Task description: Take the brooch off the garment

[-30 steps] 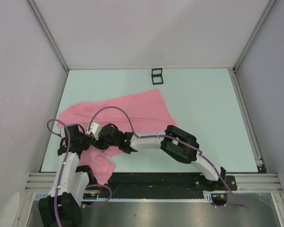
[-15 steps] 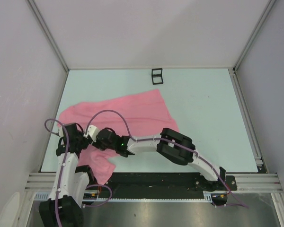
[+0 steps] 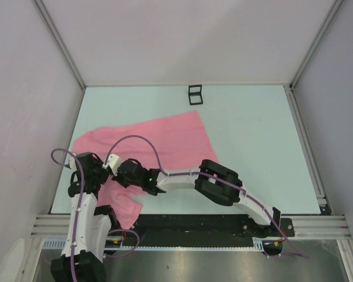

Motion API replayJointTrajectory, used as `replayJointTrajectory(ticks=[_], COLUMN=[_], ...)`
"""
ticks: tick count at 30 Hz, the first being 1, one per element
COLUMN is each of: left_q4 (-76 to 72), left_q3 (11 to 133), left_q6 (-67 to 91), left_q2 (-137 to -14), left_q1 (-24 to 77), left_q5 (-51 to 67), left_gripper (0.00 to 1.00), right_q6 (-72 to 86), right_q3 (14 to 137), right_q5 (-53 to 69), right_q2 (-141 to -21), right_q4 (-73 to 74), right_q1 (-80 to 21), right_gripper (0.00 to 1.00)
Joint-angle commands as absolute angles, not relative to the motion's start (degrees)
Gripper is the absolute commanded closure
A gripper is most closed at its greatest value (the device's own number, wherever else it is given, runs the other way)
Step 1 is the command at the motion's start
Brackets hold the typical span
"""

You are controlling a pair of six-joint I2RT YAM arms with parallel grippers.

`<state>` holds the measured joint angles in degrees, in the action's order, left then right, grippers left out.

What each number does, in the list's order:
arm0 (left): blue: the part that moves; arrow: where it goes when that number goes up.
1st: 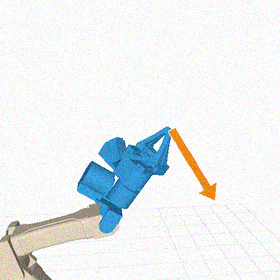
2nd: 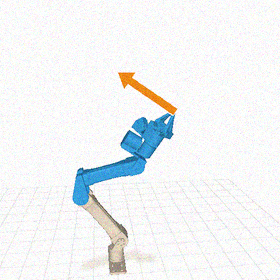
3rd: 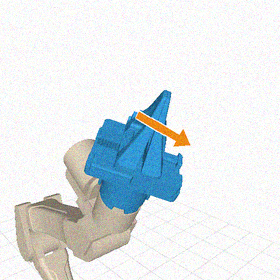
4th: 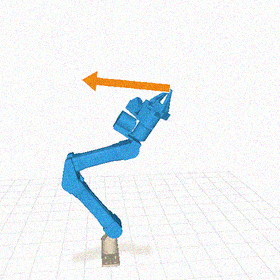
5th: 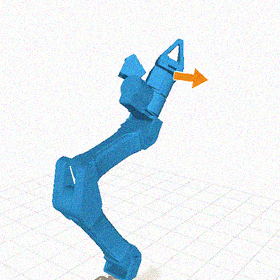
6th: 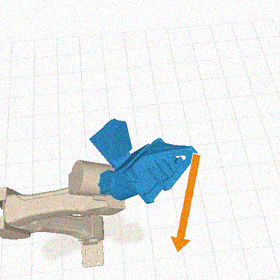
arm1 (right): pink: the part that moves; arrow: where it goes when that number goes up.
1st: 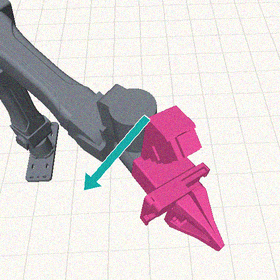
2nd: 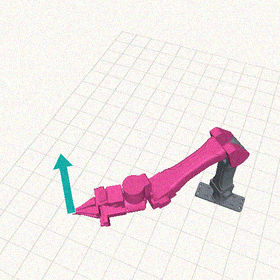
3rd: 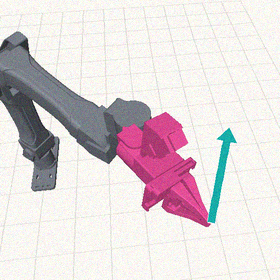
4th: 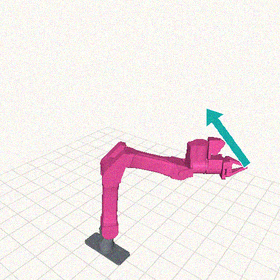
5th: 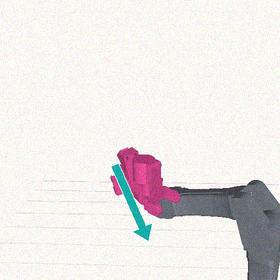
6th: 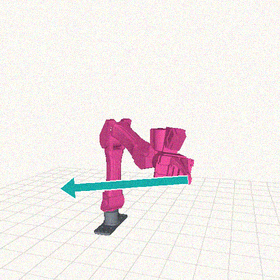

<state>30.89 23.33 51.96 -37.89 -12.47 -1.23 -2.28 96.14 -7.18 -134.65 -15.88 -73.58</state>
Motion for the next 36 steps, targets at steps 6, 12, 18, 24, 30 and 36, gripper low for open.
replayJointTrajectory(ticks=[6,12,18,24,30,36], left_q4=[35.6,33.7,30.5,27.6,24.6,23.0], left_q3=[27.2,25.6,23.6,22.1,20.9,19.2], left_q6=[49.9,50.3,50.2,49.2,49.7,50.3], left_q2=[-34.3,-35.5,-37.3,-40.4,-43.3,-45.2], left_q1=[-12.1,-12.1,-12.2,-12.1,-12.1,-12.1], left_q5=[0.1,0.1,0.8,2.0,2.0,2.0], left_gripper=[0.60,0.67,0.73,0.76,0.78,0.88], right_q6=[12.8,21.0,24.9,24.9,25.0,24.8], right_q3=[93.9,90.0,88.2,88.7,89.3,91.8], right_q5=[5.3,12.5,17.5,19.2,19.4,19.6], right_q2=[-132.1,-131.4,-132.0,-132.5,-132.4,-133.9], right_q4=[-14.6,-17.8,-21.1,-21.7,-22.1,-20.7], right_q1=[-66.7,-61.7,-59.4,-59.5,-59.4,-59.4], right_gripper=[1.00,1.00,1.00,0.95,0.67,0.52])
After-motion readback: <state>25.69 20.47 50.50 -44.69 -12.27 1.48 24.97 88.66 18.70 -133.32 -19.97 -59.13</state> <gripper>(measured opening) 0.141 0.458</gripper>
